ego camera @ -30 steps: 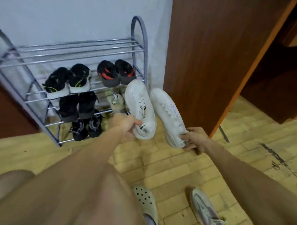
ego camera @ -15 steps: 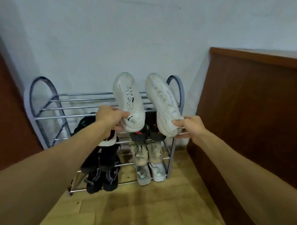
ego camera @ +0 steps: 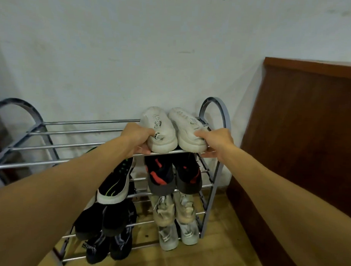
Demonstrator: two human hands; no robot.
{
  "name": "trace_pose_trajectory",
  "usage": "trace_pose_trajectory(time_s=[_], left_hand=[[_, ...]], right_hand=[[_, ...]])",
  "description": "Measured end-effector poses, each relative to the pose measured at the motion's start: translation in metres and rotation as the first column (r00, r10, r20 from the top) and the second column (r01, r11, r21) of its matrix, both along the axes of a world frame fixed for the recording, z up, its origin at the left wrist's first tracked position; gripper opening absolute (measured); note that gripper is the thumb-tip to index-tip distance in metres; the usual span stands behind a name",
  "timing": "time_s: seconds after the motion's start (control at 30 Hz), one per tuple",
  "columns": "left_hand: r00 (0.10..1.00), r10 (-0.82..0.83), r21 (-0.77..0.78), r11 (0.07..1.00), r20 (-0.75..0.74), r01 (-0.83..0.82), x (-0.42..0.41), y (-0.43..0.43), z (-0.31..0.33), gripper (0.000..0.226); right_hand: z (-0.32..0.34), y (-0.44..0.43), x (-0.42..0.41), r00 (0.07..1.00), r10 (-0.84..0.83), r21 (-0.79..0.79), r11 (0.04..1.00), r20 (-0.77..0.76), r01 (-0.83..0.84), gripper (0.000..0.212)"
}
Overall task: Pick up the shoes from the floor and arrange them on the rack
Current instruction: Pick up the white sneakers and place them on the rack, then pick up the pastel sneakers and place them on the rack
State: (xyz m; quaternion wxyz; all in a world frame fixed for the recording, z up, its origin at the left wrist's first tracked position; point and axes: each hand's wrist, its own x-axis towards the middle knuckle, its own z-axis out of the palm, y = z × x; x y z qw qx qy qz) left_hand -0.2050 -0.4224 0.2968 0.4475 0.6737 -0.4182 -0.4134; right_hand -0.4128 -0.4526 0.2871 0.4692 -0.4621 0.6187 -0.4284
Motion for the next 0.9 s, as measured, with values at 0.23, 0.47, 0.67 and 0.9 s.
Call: trace_pose_trajectory(time_s=[0.23, 0.47, 0.67, 0.9], left_hand=[[0.997, -0.069, 0.094, 0.993, 0.027, 0.066, -0.001, 0.017, 0.011, 0.032], [0.993, 0.083, -0.098, 0.992, 0.081, -0.075, -0.019, 0.078, 0.02, 0.005], [0.98, -0.141, -0.074, 0.986, 0.137, 0.152, -0.078, 0.169, 0.0, 0.017], [0.914, -0.397, 0.085, 0.917, 0.083, 0.39, -0.165, 0.263, -0.077, 0.016]], right_hand=[[0.005, 0.024, -0.004, 0.981, 0.138, 0.01, 0.99, -0.135, -0.138, 0.058], [0.006, 0.083, -0.044, 0.972, 0.1, -0.069, 0.991, -0.212, -0.117, 0.051], [-0.042, 0.165, -0.102, 0.931, 0.219, 0.158, 0.971, -0.291, -0.179, 0.041], [-0.116, 0.269, -0.168, 0.873, 0.327, 0.355, 0.914, -0.361, -0.195, 0.041]])
